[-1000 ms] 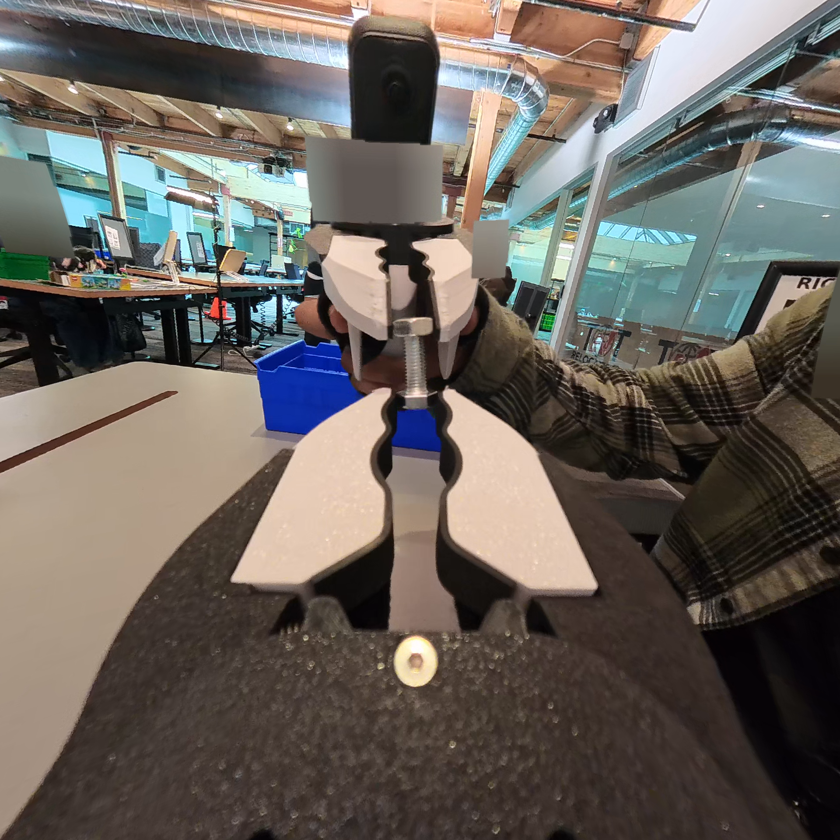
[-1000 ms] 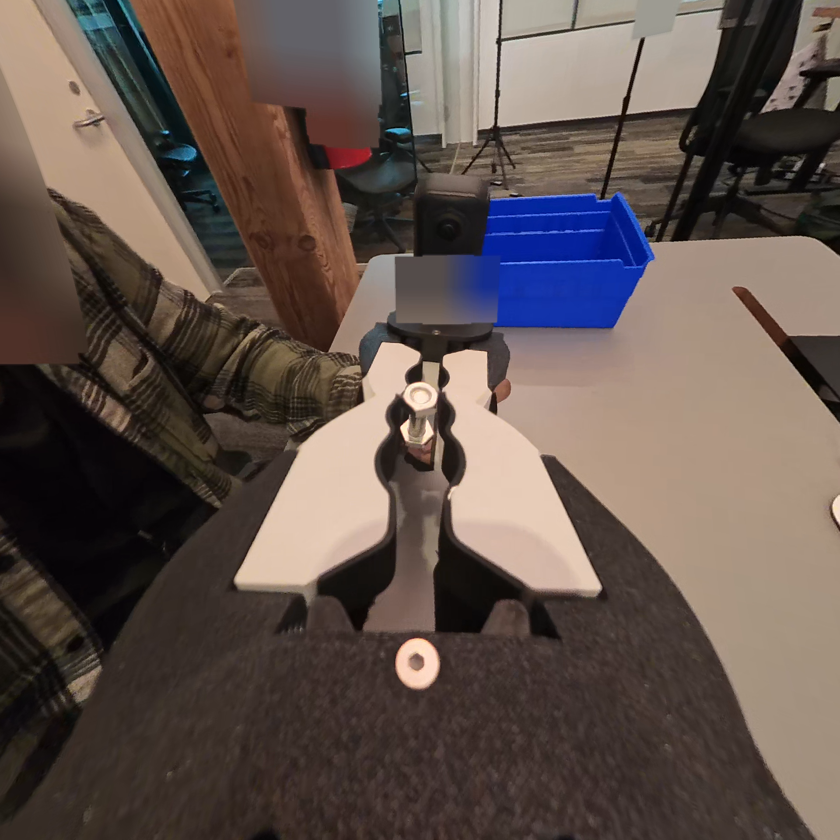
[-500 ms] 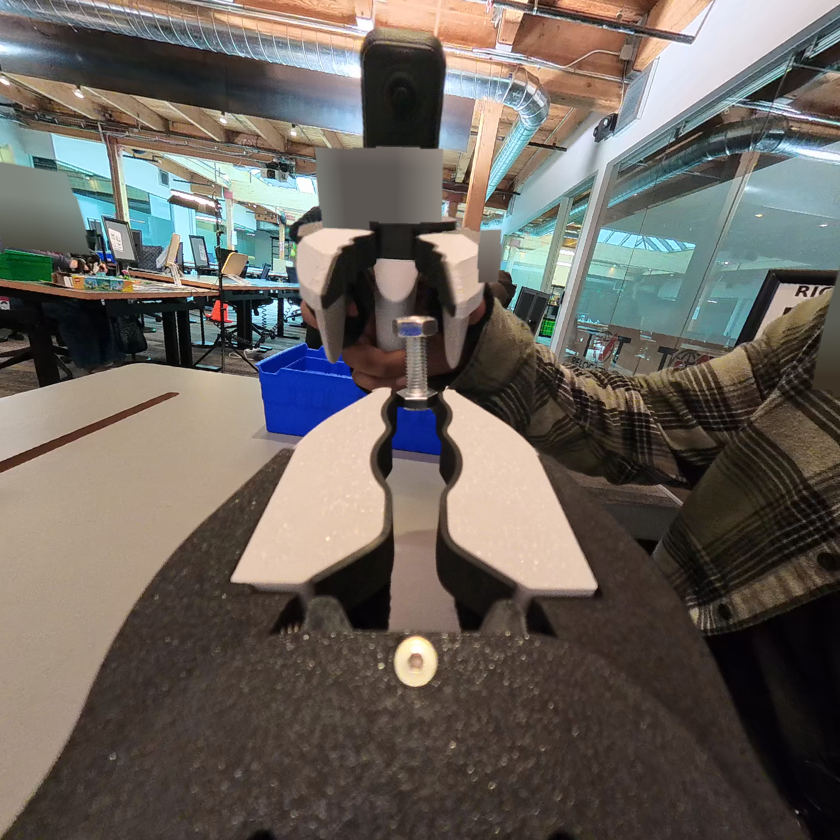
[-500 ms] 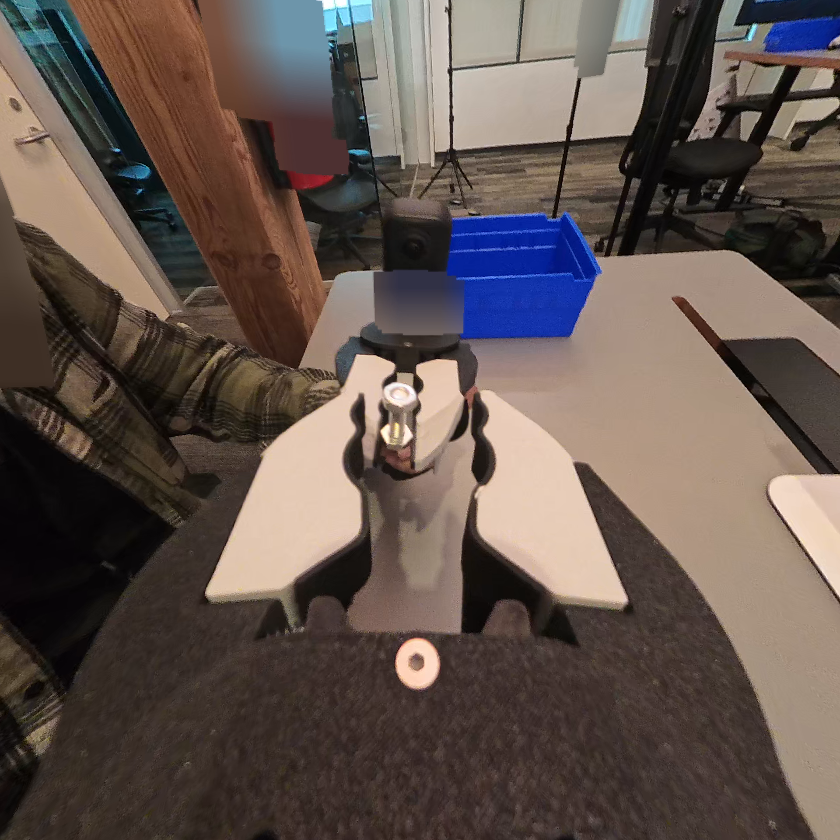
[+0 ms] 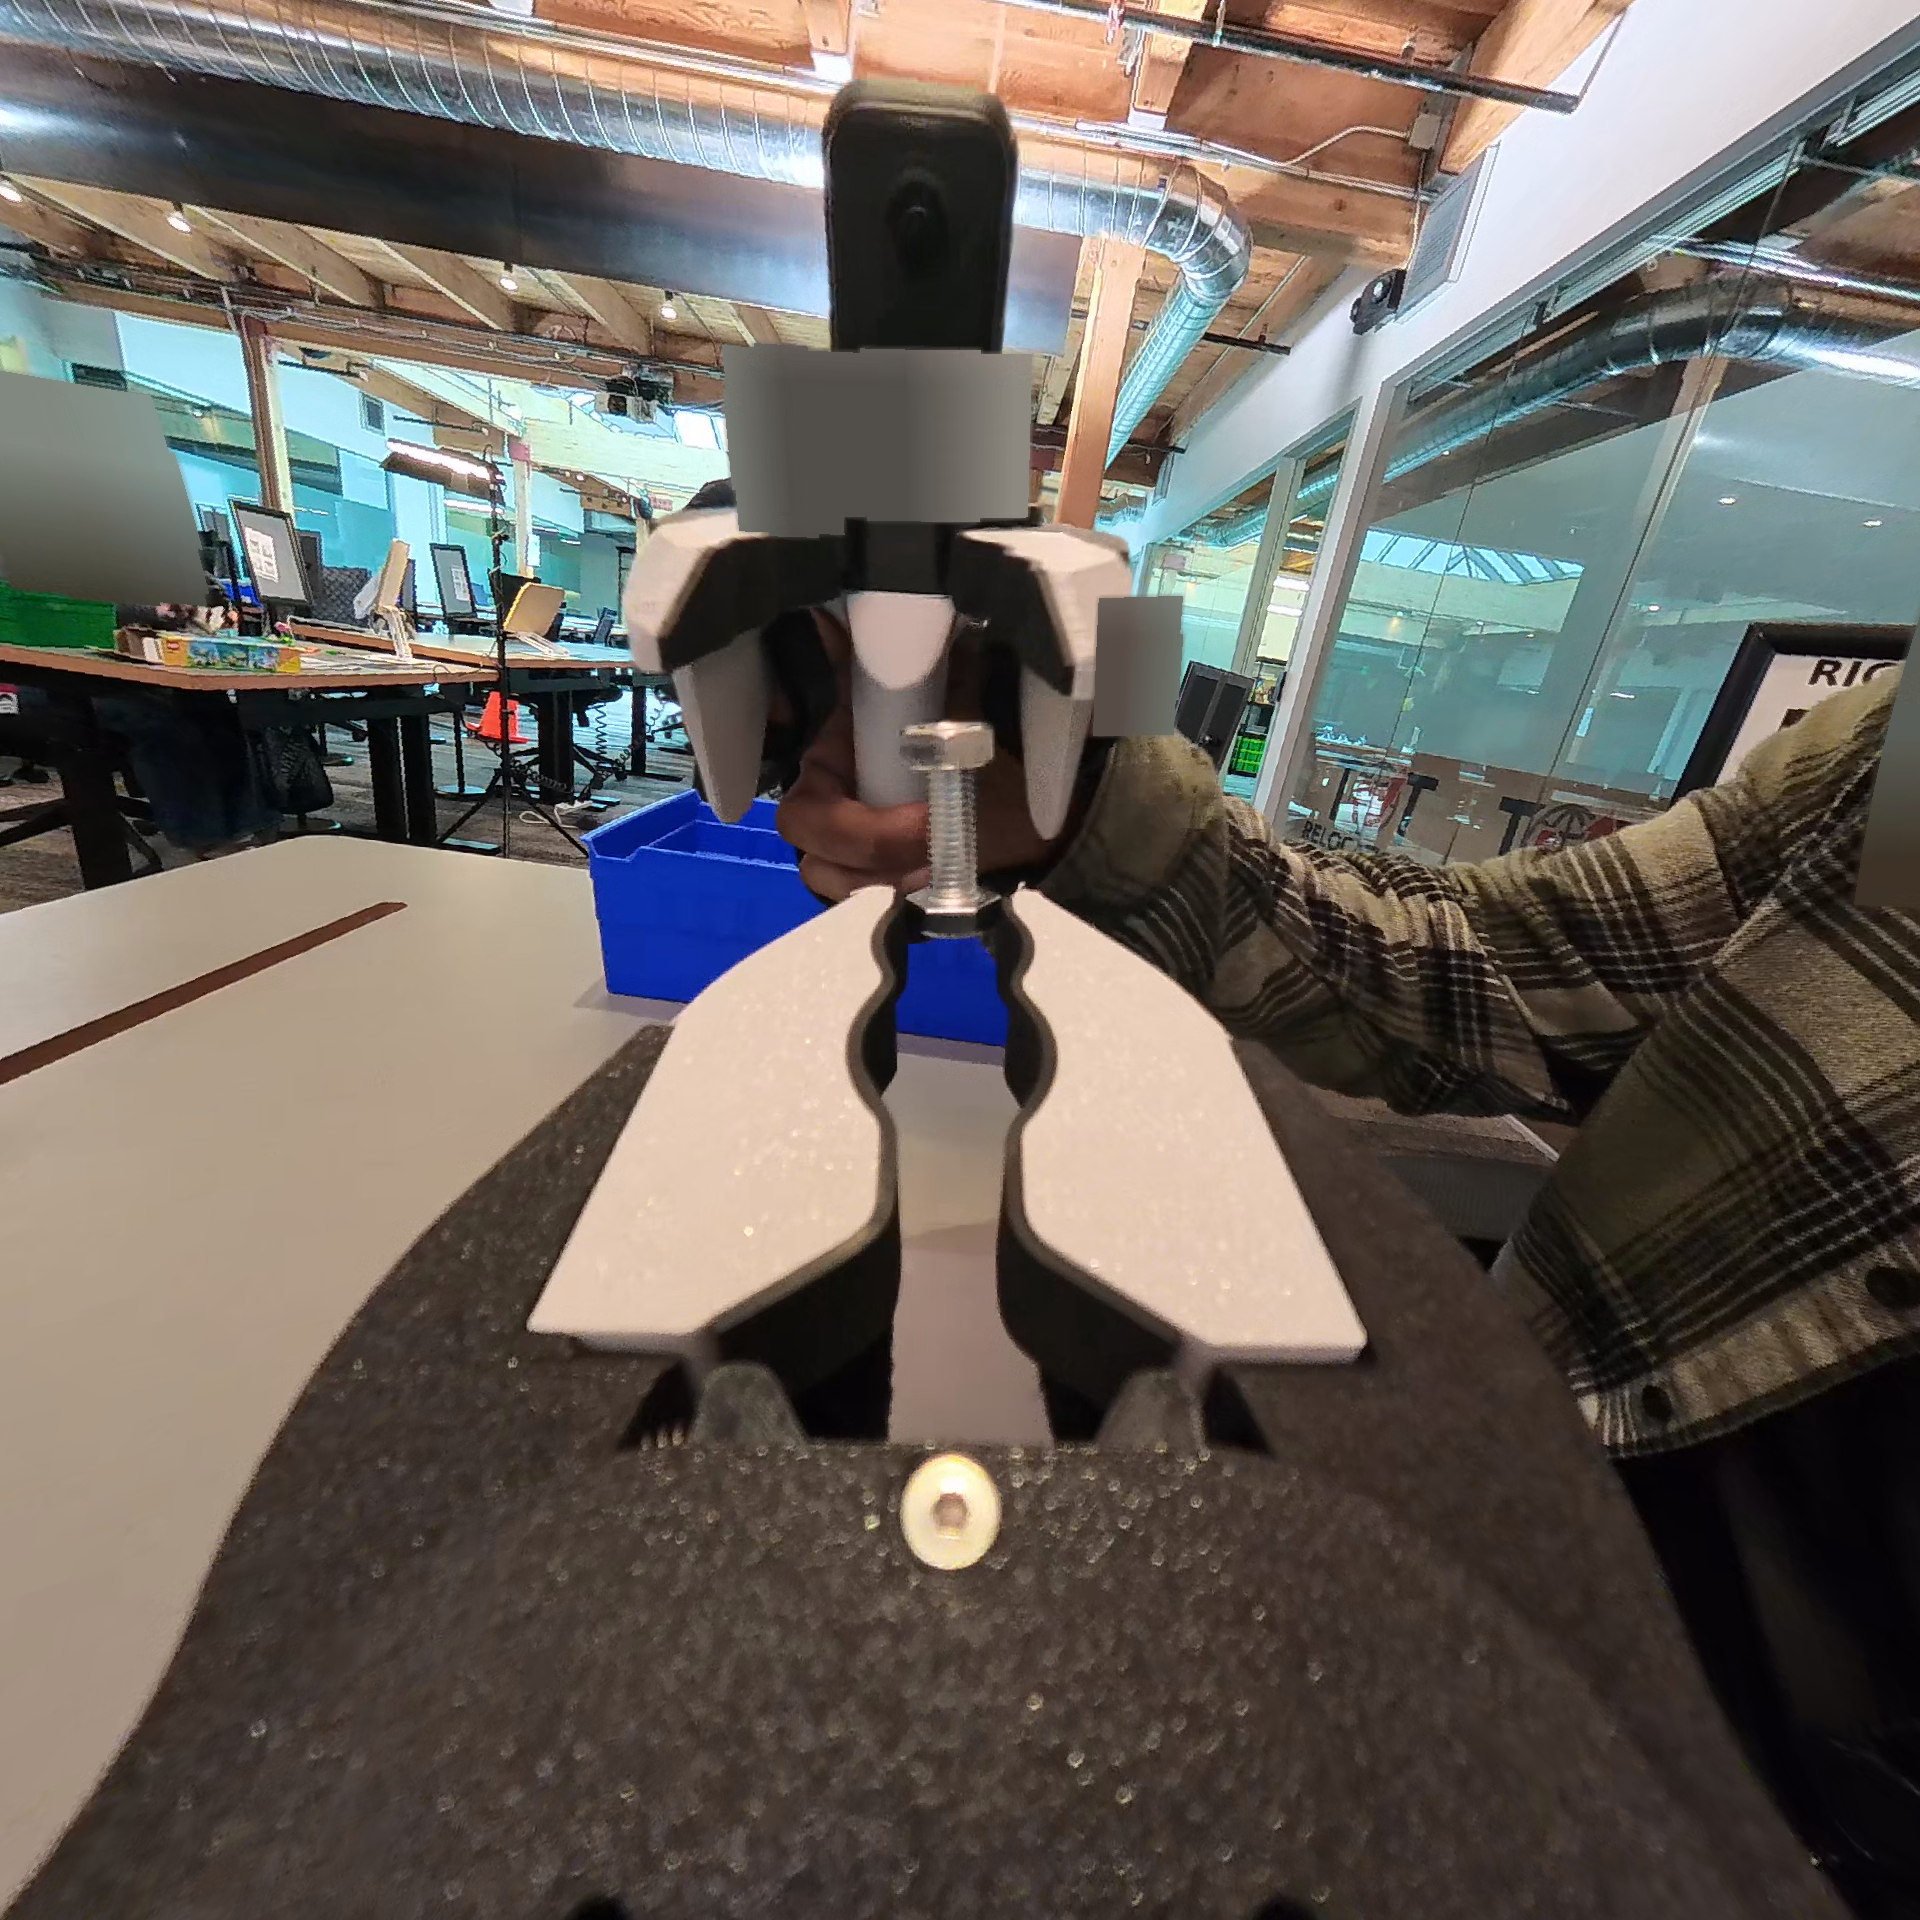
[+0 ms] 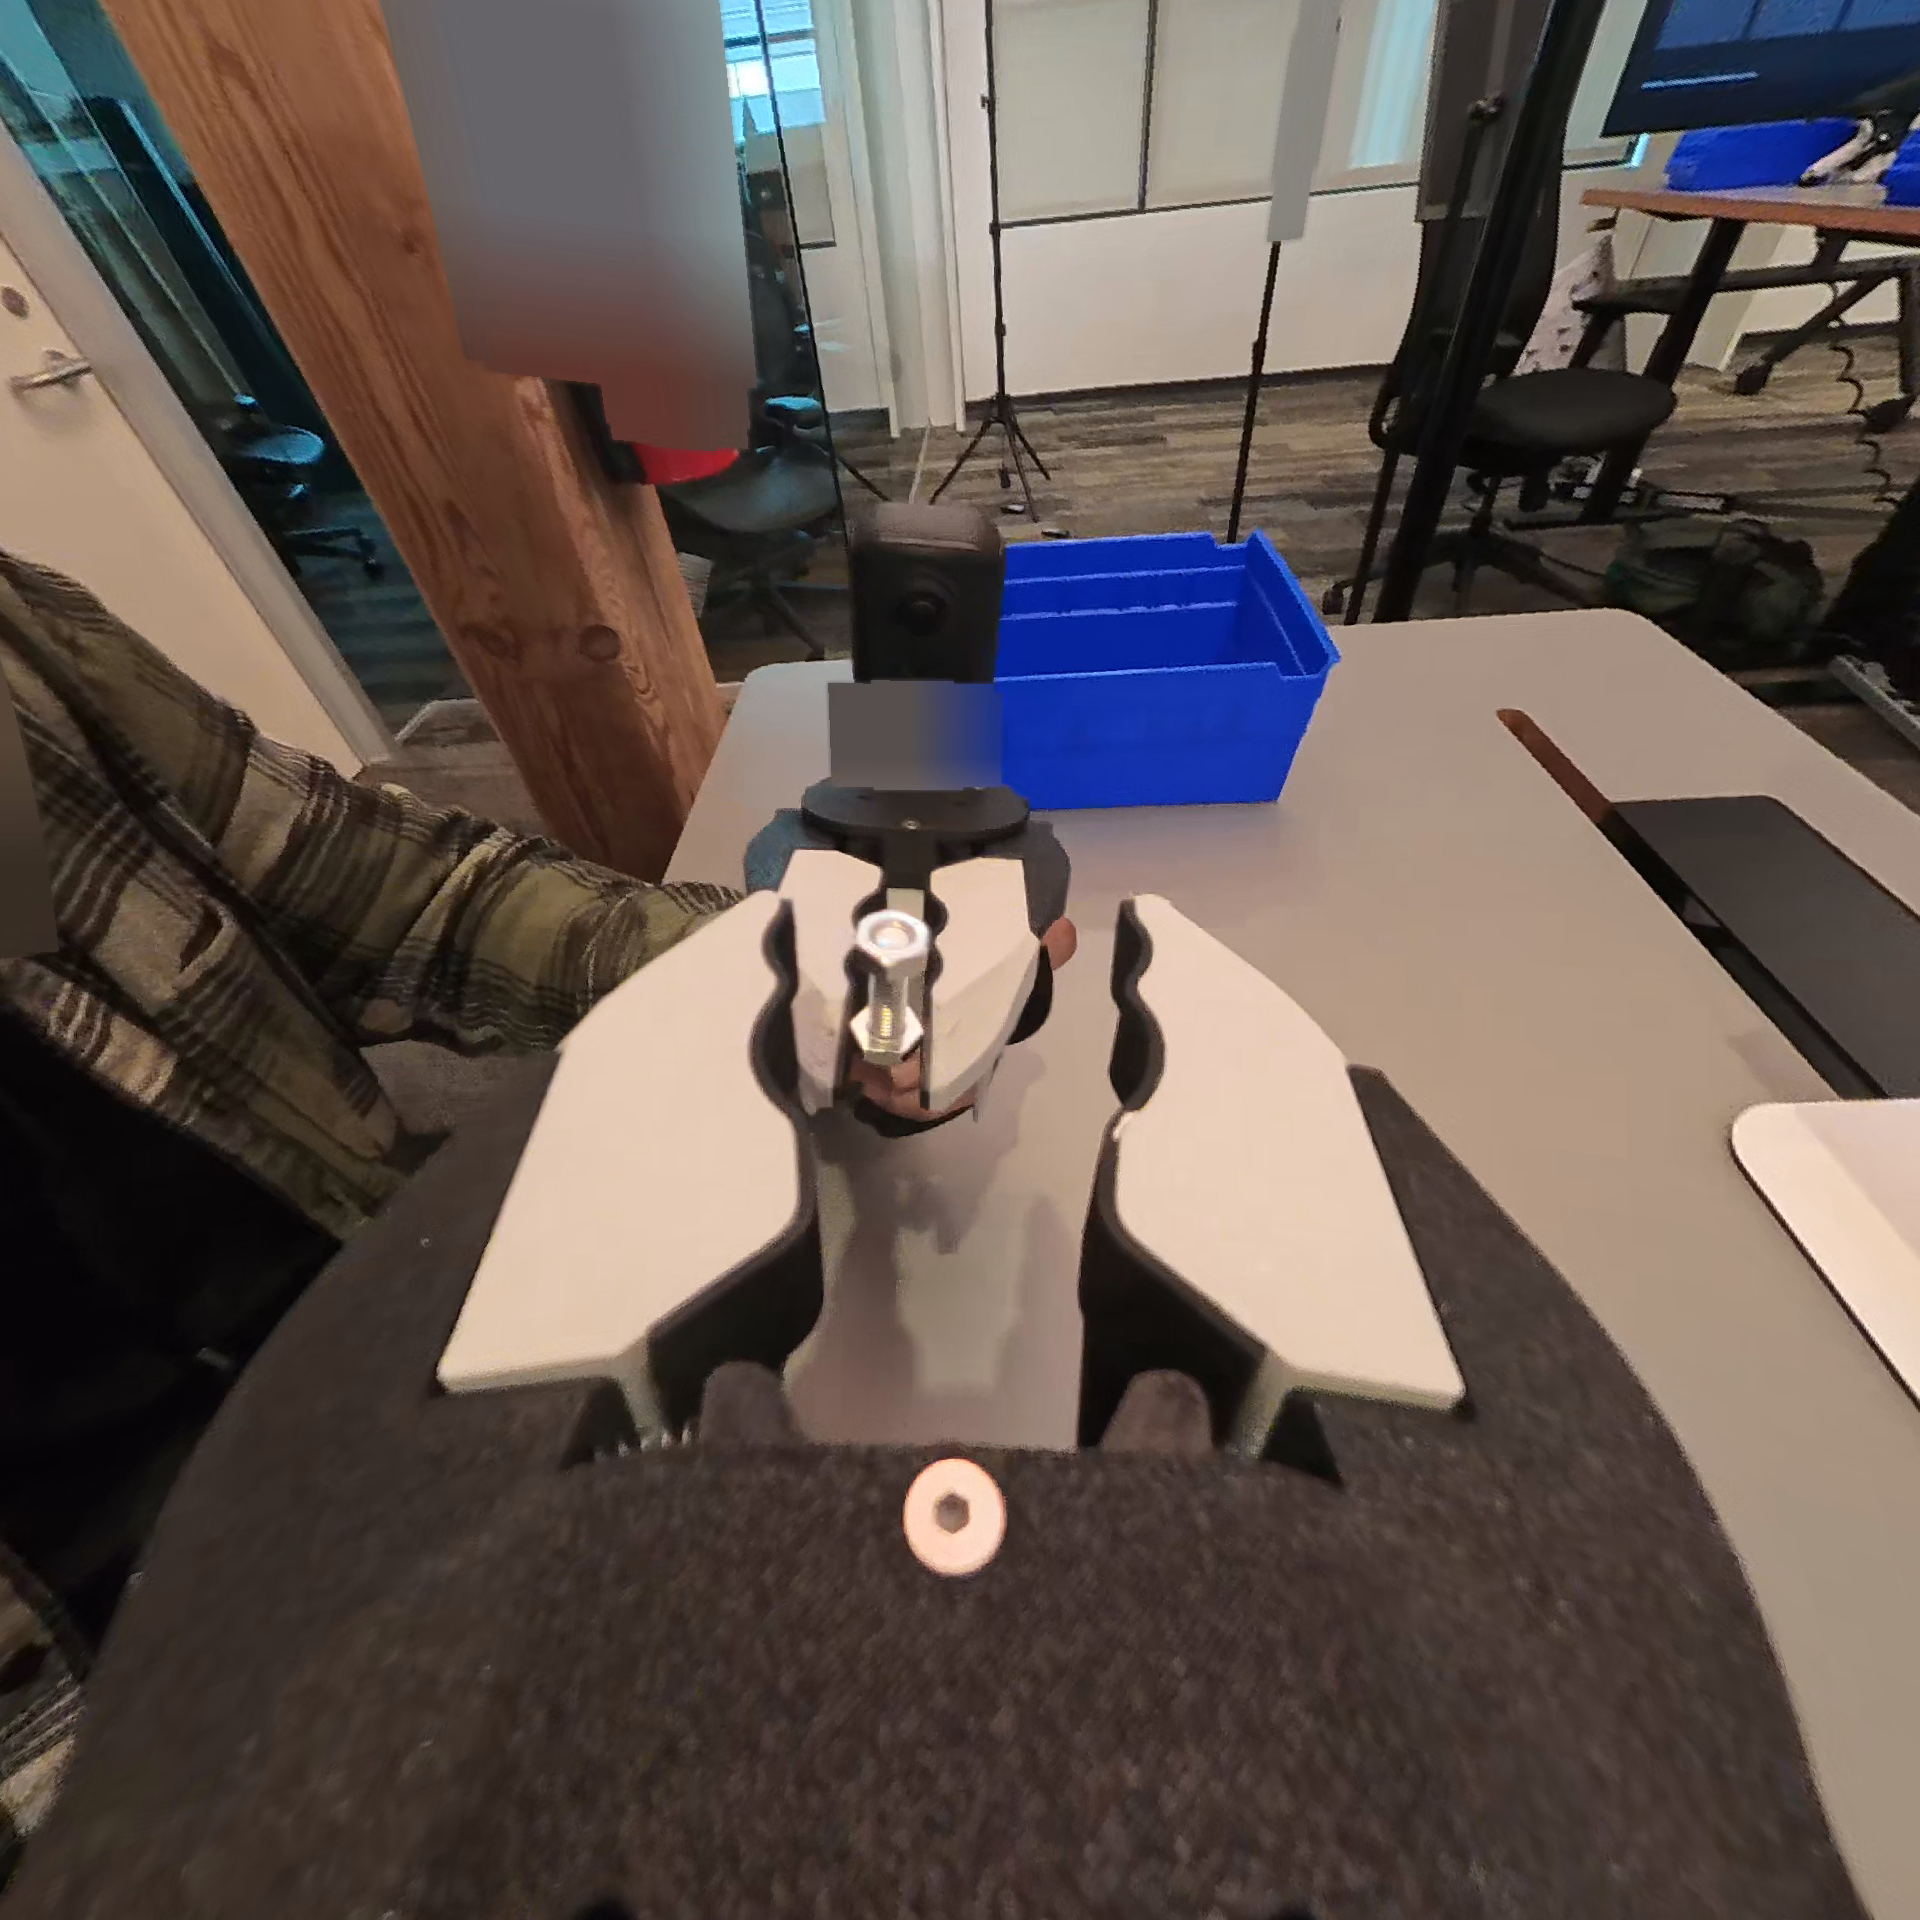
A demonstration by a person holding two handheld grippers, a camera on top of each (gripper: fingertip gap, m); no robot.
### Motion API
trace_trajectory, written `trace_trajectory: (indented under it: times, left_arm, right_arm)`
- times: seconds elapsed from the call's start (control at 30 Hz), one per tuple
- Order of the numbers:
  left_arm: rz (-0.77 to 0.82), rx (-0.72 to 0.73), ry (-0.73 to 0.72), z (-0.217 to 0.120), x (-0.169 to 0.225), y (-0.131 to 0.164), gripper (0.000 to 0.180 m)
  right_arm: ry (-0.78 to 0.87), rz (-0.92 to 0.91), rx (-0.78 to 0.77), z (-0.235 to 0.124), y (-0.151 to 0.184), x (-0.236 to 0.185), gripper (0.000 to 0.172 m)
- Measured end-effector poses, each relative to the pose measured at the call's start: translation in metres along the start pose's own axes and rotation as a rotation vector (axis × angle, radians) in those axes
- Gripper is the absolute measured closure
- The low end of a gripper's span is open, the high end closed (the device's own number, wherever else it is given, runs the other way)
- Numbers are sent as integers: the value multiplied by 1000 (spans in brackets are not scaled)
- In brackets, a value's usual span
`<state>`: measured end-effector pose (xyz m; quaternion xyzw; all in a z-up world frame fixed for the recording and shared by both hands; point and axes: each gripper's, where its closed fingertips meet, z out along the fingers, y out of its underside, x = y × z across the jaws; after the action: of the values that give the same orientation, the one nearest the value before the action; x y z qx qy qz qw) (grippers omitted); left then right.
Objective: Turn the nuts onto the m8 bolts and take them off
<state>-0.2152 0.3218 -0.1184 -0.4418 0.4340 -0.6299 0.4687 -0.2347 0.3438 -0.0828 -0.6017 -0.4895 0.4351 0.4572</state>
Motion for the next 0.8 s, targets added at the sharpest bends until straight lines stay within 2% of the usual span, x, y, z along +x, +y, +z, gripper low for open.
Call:
trace_trajectory:
  times: [0.13,0.27,0.4,0.5,0.8]
  left_arm:
    - [2,4,-1,-1,0,-1,165]
    - [1,8,-2,-1,0,-2,165]
    - [1,3,1,0,0,-1,165]
    - [3,6,-3,-1,0,-1,165]
    - [3,4,0,0,0,-1,165]
  right_arm:
    - [42,-11,-43,3,5,8,116]
    - [79,-5,-16,-7,4,16,117]
    - [19,-11,-15,-1,3,3,116]
    - [43,-20,-56,4,9,7,116]
    - [39,-13,-26,-1,6,7,114]
